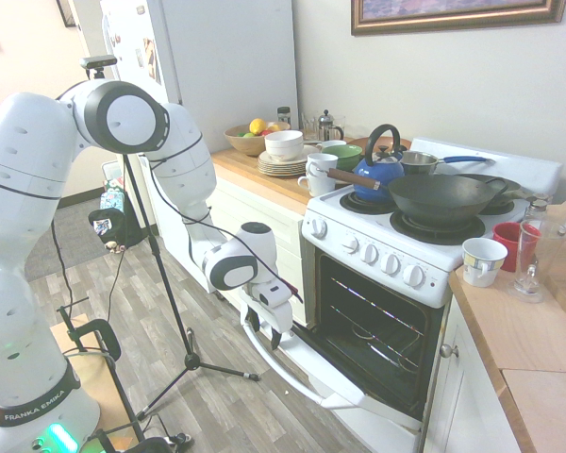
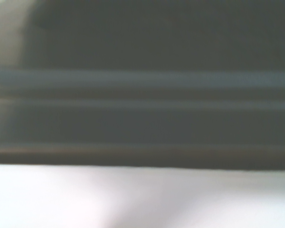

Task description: Close the oven

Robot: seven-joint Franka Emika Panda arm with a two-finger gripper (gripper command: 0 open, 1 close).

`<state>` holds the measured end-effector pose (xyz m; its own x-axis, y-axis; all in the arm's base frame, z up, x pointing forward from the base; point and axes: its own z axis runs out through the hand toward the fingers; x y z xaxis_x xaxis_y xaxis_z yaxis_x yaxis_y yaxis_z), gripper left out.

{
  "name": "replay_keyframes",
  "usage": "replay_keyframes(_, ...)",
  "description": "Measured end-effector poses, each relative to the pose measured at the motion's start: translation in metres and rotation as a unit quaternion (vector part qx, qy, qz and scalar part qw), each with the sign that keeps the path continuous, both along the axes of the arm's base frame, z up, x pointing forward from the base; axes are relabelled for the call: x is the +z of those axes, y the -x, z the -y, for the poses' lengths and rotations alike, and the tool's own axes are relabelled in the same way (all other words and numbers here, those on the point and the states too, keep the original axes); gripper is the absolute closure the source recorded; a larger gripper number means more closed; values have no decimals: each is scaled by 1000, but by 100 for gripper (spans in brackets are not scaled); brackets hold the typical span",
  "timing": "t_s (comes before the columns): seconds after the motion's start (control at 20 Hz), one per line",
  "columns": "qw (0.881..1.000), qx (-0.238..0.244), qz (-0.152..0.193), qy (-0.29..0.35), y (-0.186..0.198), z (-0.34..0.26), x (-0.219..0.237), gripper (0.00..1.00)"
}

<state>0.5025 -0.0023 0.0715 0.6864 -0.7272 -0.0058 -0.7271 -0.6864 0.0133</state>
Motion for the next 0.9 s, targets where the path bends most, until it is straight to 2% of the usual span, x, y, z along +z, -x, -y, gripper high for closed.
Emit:
replay_keyframes(0.1,1000,-4,6,-2,-14,0,1,0)
replay_keyframes(0.25,999,-5,38,-12,-43,-11,13,0)
replay_keyframes(0.45,995,-2,94,-26,-105,-40,37,0)
replay_keyframes(0.55,993,-4,110,-32,-137,-52,62,0)
replay_keyframes(0.7,994,-23,103,-27,-162,-58,136,0)
replay_keyframes(0.85,997,-36,71,-5,-154,-31,235,0)
replay_keyframes(0.9,998,-18,57,-6,-147,-19,266,0)
